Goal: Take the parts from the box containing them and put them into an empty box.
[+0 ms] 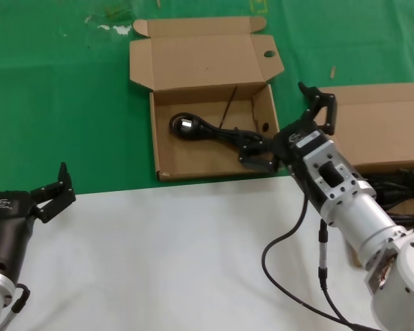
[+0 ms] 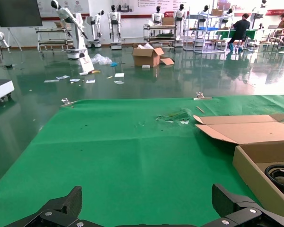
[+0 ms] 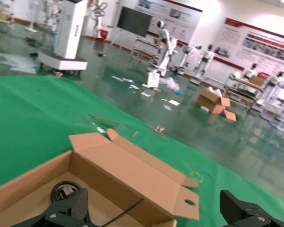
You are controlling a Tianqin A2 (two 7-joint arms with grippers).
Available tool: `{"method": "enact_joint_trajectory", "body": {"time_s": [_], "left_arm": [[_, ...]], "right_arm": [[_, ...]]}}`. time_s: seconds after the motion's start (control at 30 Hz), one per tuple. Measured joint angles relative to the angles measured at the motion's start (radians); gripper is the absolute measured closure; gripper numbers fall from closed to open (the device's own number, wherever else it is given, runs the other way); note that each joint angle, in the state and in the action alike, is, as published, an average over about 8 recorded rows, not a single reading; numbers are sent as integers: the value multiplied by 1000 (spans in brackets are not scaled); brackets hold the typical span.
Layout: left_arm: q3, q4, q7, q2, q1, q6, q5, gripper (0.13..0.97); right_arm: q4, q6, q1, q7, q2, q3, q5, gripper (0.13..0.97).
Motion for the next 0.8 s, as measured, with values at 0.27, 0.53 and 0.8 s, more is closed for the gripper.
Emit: {"method": "enact_joint_trajectory", "body": {"time_s": [0.27, 0.53, 0.8], "left_arm": [[0, 0, 0, 0, 0, 0, 0, 132], [0, 0, 1, 0, 0, 0, 0, 132], [0, 0, 0, 0, 0, 0, 0, 132]], "right_arm": [[15, -30, -74, 110, -37, 112, -69, 132], [31, -61, -147, 222, -74, 222, -138, 129], [46, -91, -222, 333, -112, 334, -207, 129]]}}
